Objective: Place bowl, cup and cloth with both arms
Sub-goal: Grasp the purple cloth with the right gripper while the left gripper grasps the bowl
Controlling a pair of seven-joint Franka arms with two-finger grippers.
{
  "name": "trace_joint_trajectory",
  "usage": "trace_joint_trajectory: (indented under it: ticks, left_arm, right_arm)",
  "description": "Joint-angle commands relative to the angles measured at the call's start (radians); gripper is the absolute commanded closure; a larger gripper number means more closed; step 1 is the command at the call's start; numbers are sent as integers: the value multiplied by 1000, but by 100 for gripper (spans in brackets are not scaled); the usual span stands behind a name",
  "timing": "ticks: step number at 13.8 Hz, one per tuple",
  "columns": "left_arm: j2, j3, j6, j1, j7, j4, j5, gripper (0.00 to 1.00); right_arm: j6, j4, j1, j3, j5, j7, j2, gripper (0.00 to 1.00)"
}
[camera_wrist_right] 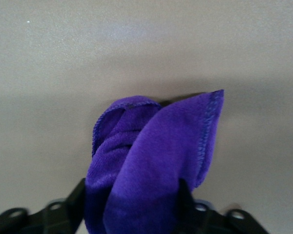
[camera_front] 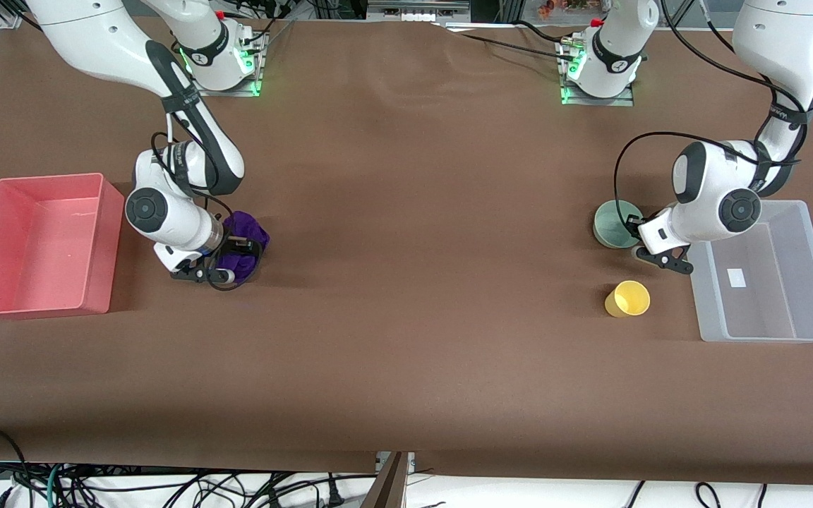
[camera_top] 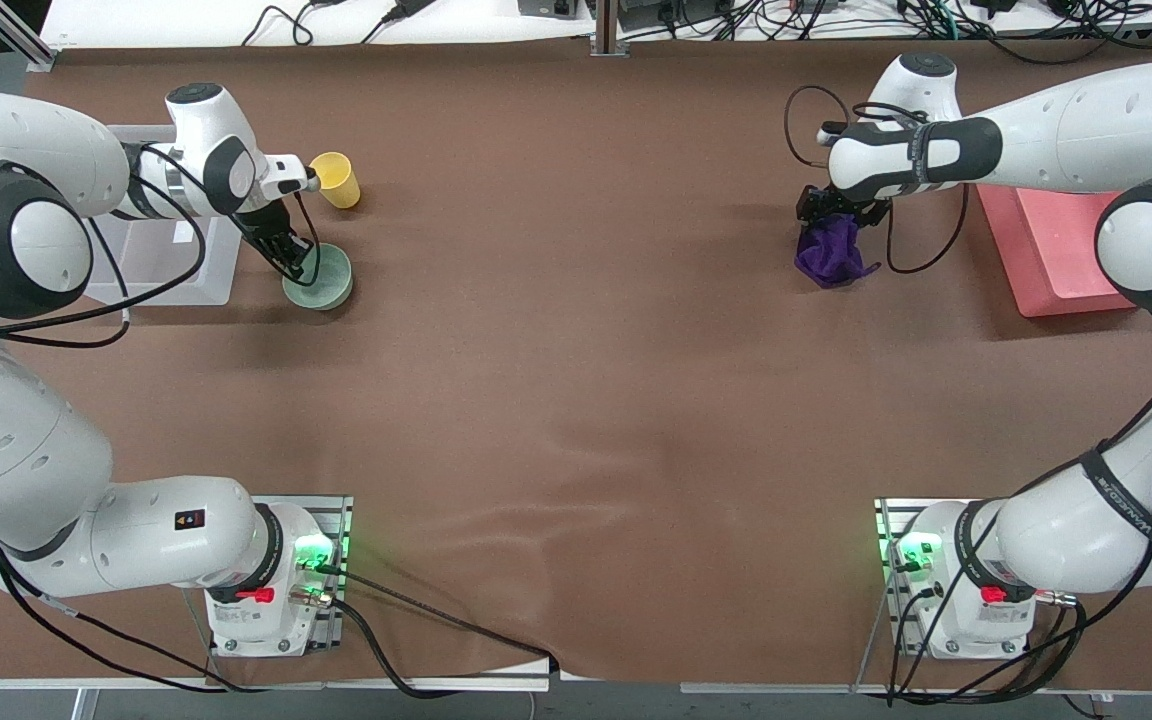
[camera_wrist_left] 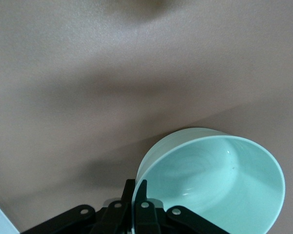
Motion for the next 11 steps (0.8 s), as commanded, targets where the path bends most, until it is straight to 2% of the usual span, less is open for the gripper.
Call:
trace_joint_trajectory:
  ticks: [1, 3, 5, 8, 11]
  left_arm:
    - [-42, -4, -36, 9, 15, 6, 8, 100]
    - [-93, -6, -153, 6, 13, 50, 3, 100]
    - [-104, -4, -296, 7, 15, 145, 1, 100]
    - [-102, -3, -501, 9, 20, 314, 1, 100]
    - [-95, 13, -619, 47, 84, 435, 14, 100]
  right_arm:
    - [-37, 10, 6, 0, 12, 0, -23, 100]
    - [-71, 30, 4, 4, 12, -12, -36, 100]
    - [-115, 53, -2, 3, 6, -20, -67, 100]
    - [-386, 208, -8, -3, 0, -55, -110, 100]
    - [-662, 387, -26, -66, 2, -202, -132, 100]
